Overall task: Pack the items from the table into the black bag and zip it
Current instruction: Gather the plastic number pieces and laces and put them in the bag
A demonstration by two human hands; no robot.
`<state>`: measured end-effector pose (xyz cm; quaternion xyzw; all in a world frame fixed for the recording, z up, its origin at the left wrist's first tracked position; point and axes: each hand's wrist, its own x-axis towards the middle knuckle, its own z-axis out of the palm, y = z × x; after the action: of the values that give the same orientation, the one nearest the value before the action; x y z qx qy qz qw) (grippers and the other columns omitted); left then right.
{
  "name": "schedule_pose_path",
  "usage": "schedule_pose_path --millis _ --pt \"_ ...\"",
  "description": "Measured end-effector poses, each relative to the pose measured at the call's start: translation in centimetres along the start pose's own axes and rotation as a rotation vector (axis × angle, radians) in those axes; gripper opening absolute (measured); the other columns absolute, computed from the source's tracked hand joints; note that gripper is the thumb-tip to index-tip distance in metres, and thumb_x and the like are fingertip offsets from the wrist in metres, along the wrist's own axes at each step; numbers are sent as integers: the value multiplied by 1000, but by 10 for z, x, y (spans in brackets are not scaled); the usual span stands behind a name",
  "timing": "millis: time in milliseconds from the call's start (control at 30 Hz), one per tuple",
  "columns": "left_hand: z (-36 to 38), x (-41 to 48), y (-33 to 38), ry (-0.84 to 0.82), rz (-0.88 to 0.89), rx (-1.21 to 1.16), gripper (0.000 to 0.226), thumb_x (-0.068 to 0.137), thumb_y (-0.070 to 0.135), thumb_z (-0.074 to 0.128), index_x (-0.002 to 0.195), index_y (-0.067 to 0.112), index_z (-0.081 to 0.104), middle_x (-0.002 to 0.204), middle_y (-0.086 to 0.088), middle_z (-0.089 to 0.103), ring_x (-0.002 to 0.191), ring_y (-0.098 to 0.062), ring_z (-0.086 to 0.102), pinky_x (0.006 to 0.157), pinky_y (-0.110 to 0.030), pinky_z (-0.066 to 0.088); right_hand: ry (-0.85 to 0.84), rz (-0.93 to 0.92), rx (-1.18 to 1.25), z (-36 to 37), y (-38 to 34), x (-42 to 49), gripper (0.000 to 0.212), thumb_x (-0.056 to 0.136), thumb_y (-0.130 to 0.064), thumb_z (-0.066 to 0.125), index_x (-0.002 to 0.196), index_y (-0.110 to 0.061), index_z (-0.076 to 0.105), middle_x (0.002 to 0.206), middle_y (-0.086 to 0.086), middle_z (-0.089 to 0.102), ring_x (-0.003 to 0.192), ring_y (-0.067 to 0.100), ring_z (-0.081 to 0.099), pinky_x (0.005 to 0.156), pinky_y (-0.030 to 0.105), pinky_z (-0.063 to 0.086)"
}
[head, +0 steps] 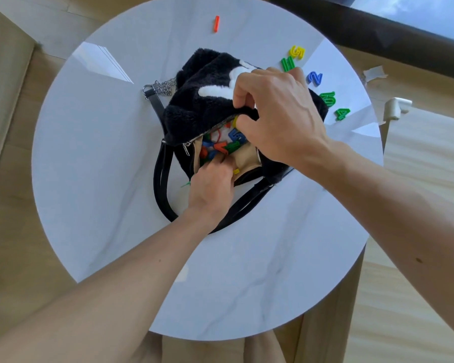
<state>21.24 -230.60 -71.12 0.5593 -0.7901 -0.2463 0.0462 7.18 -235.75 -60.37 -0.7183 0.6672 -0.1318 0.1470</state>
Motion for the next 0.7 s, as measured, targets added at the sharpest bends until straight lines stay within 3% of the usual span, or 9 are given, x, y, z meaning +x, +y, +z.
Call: schedule_pose_path --millis 133,200,267,333,400,467,567,633,700 --pt "-19 9 -3 135 -91 -216 17 94 16 56 106 7 62 110 -13 63 95 -37 62 79 -50 52 2 14 7 -1 2 -2 17 72 -13 61 89 -17 61 83 -3 62 83 21 53 90 34 31" --pt "-29 15 -4 123 -134 -223 23 92 17 58 114 9 61 115 -14 61 101 -37 60 85 -49 51 -15 17 1 0 2 -4 17 73 -14 61 90 -18 61 84 -3 63 84 21 54 91 35 32" --pt "-36 11 -7 98 -54 -203 29 91 12 57 120 10 61 120 -14 58 103 -35 59 89 -45 50 -22 18 3 1 1 -5 18 74 -14 60 92 -18 61 86 -3 63 86 22 54 91 36 32" --pt "-43 -2 -14 140 63 -240 25 90 7 55 113 10 63 113 -7 58 93 -26 60 81 -36 51 -24 20 12 2 1 -7 19 74 -13 59 93 -17 61 87 -2 63 87 22 55 89 34 30" --pt "-45 -22 -27 159 60 -282 12 88 8 57 97 13 62 95 2 58 75 -17 59 66 -34 51 -35 21 22 2 1 -10 20 75 -11 57 93 -17 61 87 -2 63 87 22 55 89 34 31" --pt "-38 -40 -44 133 -159 -315 15 83 15 66 93 18 57 84 6 57 68 -13 57 60 -30 47 -56 20 32 4 -1 -12 21 74 -9 57 93 -16 60 88 -2 63 86 23 55 91 36 32" --pt "-18 -51 -57 -80 -599 -429 36 78 26 77 105 18 54 97 1 64 77 -10 62 62 -27 46 -72 24 38 8 -2 -14 20 74 -9 58 93 -16 59 88 -2 62 87 22 54 88 35 29" --pt "-7 -48 -54 -156 -645 -513 30 82 29 74 104 14 60 97 -1 70 85 -13 67 69 -27 50 -66 32 51 10 -2 -15 19 74 -10 58 92 -16 59 87 -3 60 86 21 53 86 33 28" --pt "-3 -40 -45 -95 -649 -546 23 88 28 69 96 7 65 88 -7 72 86 -25 69 72 -34 54 -62 44 65 11 -2 -15 19 75 -11 58 93 -17 60 86 -3 60 85 21 52 85 32 27"
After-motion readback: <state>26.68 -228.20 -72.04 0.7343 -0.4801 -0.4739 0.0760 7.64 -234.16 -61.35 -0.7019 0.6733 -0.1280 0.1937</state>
